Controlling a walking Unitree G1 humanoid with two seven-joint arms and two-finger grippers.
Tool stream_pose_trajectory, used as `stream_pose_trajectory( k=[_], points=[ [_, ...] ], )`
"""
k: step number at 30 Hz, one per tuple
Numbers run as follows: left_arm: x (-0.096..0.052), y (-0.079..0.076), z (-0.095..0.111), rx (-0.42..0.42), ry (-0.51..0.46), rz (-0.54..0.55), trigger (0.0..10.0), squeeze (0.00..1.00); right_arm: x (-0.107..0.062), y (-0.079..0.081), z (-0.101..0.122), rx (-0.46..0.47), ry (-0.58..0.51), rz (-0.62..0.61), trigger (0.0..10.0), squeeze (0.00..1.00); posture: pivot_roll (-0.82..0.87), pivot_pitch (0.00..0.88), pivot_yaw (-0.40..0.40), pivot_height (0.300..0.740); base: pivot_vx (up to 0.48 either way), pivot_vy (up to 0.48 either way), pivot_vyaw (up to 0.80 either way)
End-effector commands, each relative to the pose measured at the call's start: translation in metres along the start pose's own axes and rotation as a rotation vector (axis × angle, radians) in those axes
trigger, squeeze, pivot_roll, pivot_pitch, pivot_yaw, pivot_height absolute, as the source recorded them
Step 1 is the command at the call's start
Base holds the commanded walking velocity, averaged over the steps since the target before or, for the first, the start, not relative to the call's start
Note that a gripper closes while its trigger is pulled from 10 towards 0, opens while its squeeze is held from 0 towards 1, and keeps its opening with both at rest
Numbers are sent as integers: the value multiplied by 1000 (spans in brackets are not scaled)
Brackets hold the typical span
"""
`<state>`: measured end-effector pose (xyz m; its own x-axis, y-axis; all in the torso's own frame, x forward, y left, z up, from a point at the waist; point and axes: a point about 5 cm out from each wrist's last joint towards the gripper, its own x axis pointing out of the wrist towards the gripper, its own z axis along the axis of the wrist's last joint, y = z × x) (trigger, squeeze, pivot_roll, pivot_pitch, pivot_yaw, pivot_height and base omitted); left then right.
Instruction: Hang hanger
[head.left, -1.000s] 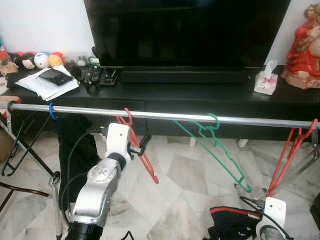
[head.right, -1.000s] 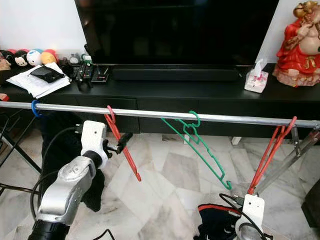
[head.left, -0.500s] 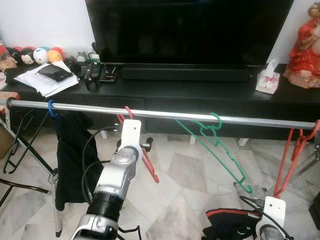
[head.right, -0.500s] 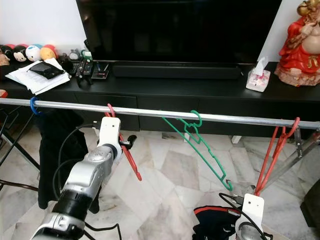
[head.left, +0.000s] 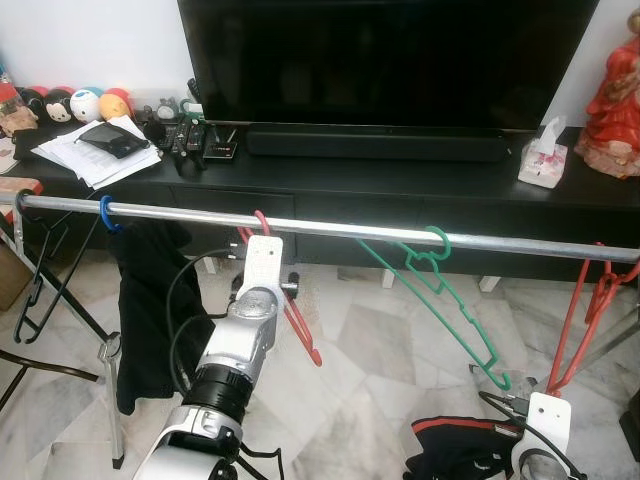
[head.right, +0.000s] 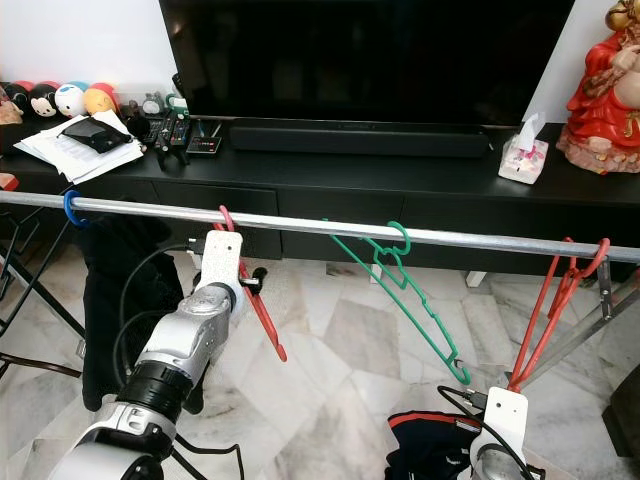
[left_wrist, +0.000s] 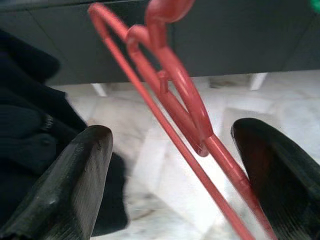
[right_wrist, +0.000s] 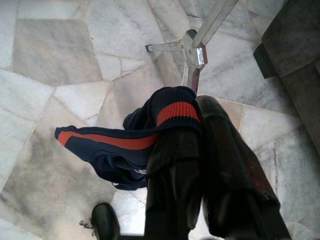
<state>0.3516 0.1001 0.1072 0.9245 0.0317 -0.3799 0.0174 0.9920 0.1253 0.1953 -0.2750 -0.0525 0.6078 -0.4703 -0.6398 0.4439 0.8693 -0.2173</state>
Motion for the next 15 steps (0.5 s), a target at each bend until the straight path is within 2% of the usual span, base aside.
stream_pose_trajectory(
  k=[1, 7, 15],
  points=[
    [1, 3, 5, 29, -28, 29, 10000, 0, 2, -1, 6, 8, -20, -2, 10000, 0, -101, 27, -13, 740, 0, 0, 0],
    [-1, 2, 9, 61, -53, 37, 10000, 0, 1, -2, 6, 8, -21, -4, 10000, 0, -102, 32, -14, 740, 0, 0, 0],
    [-1, -5, 13, 12, -102, -27, 10000, 0, 1, -2, 5, 11, -21, -2, 10000, 0, -101, 33, -13, 740, 0, 0, 0]
  ],
)
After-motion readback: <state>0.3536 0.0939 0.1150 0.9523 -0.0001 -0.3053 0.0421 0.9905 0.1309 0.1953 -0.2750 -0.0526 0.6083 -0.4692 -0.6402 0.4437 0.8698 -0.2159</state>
